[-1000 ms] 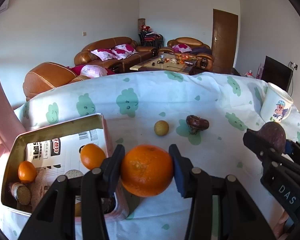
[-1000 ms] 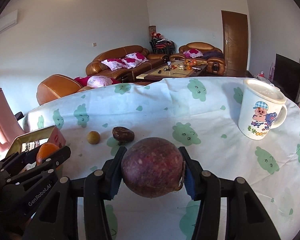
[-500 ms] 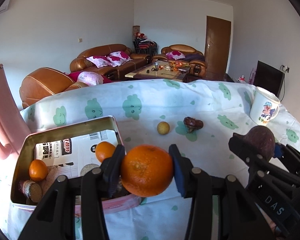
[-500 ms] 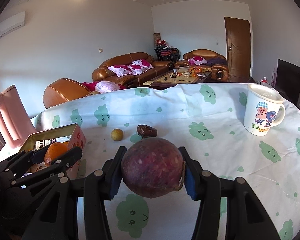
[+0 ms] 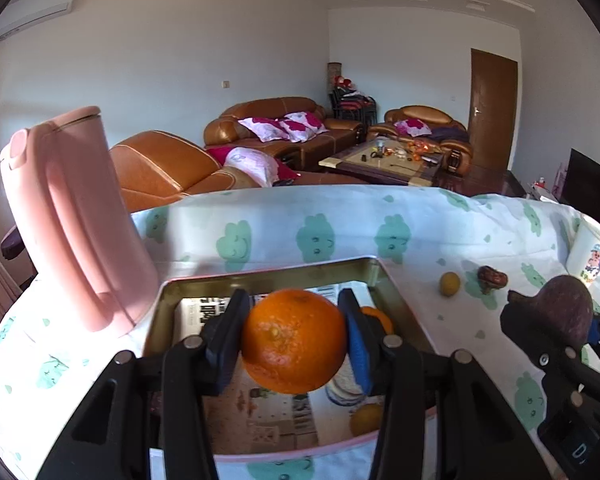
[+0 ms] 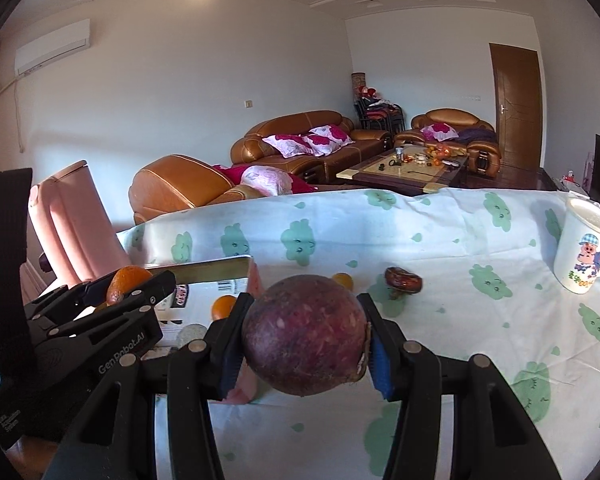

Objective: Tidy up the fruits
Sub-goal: 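Lift the orange and purple fruit and carry both over the gold tin, then lower the orange and purple fruit into the tin and open both tools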

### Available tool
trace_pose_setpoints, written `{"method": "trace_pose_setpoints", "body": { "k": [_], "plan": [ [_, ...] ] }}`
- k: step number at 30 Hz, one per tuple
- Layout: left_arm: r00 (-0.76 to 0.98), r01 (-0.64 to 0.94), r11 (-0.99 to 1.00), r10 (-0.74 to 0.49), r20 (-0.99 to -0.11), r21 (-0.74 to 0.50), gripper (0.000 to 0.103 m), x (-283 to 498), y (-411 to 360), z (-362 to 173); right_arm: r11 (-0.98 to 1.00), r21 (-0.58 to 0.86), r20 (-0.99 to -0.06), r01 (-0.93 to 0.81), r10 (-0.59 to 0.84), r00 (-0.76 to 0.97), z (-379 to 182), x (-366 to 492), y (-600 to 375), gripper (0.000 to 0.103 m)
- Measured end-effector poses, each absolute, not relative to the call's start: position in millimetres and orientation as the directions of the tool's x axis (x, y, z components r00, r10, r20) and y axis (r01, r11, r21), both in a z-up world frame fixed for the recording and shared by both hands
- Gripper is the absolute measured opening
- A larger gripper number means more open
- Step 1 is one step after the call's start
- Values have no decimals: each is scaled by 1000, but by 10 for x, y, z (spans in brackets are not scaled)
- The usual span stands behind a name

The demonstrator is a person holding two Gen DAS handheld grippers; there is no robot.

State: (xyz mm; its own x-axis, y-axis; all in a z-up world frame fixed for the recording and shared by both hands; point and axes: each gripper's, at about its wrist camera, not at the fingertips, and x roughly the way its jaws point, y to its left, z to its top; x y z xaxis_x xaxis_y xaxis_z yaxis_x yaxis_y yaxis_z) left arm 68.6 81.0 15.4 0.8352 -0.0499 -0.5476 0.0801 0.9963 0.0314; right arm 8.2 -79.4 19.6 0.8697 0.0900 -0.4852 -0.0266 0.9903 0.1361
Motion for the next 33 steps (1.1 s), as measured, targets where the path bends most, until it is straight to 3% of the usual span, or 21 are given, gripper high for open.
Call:
{"method": "trace_pose_setpoints", "body": {
  "k": [16,33],
  "plan": [
    [781,-85,994,107,-616,64,47,942,1304,-6,972,198,-537,-128,217,815,104,714,-188,54],
    [742,-124,985,175,-648,123,47,1058,1346,-167,960,230,-630,-157,270,728,-173,1096,-53,54]
  ]
}}
